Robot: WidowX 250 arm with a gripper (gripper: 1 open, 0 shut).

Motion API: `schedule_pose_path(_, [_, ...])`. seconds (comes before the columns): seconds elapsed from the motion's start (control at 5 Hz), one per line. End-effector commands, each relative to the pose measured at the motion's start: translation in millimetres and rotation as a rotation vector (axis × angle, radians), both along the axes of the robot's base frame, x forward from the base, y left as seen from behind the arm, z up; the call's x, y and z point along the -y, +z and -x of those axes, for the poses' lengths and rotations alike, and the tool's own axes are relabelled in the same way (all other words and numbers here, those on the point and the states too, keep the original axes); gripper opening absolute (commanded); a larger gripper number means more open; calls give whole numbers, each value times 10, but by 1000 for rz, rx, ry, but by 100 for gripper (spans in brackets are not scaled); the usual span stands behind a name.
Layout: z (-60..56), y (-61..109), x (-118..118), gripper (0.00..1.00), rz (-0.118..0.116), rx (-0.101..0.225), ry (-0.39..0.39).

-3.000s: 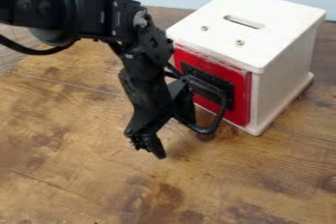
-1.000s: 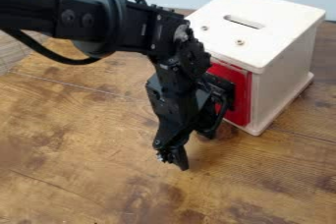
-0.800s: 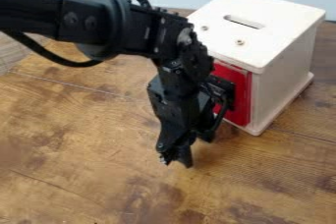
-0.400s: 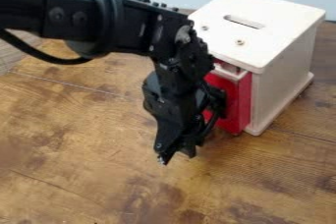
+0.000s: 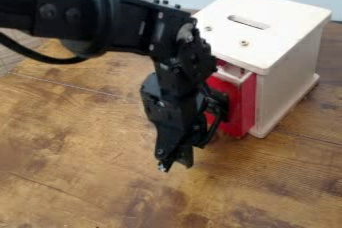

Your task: Open the drawer

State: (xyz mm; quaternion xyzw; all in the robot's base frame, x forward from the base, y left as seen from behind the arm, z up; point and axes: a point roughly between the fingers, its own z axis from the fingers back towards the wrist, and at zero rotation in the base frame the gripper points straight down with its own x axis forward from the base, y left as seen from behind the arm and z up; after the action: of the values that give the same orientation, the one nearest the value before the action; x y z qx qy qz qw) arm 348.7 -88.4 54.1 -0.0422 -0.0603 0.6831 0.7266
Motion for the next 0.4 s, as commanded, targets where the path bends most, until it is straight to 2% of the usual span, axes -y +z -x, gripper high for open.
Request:
schedule_pose_path(0.0, [38,284,130,0,15,68,-41])
schedule_pose_path(0.2, [81,273,114,0,10,66,-46])
